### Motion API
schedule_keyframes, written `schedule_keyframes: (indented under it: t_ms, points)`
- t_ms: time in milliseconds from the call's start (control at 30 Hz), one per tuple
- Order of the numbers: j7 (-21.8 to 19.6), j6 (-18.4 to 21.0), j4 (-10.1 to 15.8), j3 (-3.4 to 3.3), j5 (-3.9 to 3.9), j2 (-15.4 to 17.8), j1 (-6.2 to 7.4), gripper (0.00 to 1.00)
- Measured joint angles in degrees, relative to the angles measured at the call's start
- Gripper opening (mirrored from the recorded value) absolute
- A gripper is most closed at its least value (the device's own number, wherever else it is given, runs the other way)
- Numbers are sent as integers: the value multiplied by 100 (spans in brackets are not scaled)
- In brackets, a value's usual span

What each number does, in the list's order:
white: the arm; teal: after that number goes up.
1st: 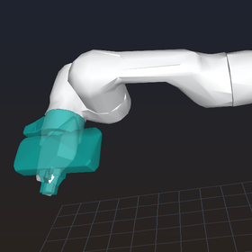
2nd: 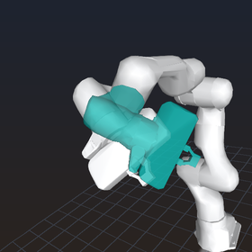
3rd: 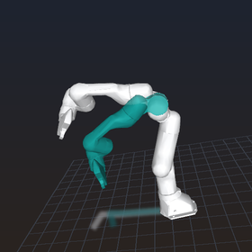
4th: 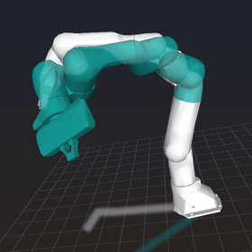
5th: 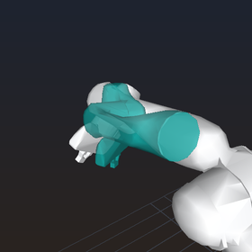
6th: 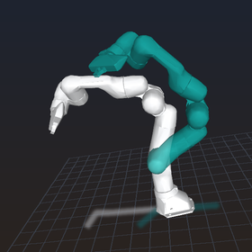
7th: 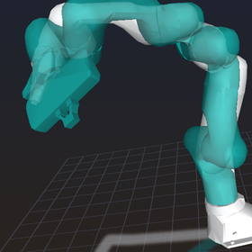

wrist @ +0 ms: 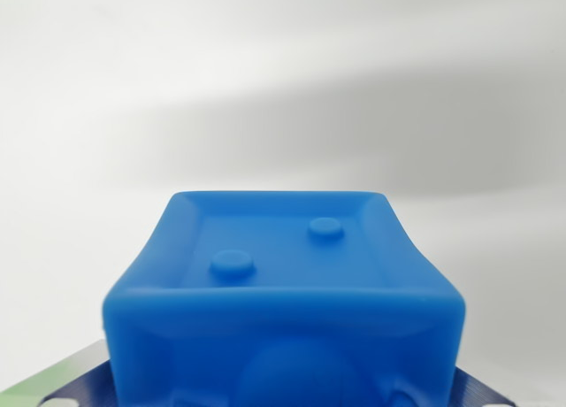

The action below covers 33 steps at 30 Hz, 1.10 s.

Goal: Stack cube

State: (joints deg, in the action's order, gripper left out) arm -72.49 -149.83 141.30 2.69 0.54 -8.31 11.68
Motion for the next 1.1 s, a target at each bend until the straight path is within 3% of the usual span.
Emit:
schedule_keyframes:
  t_ms: [1100]
  points:
    - [-127,557,-1163,2,27,-610,287,0]
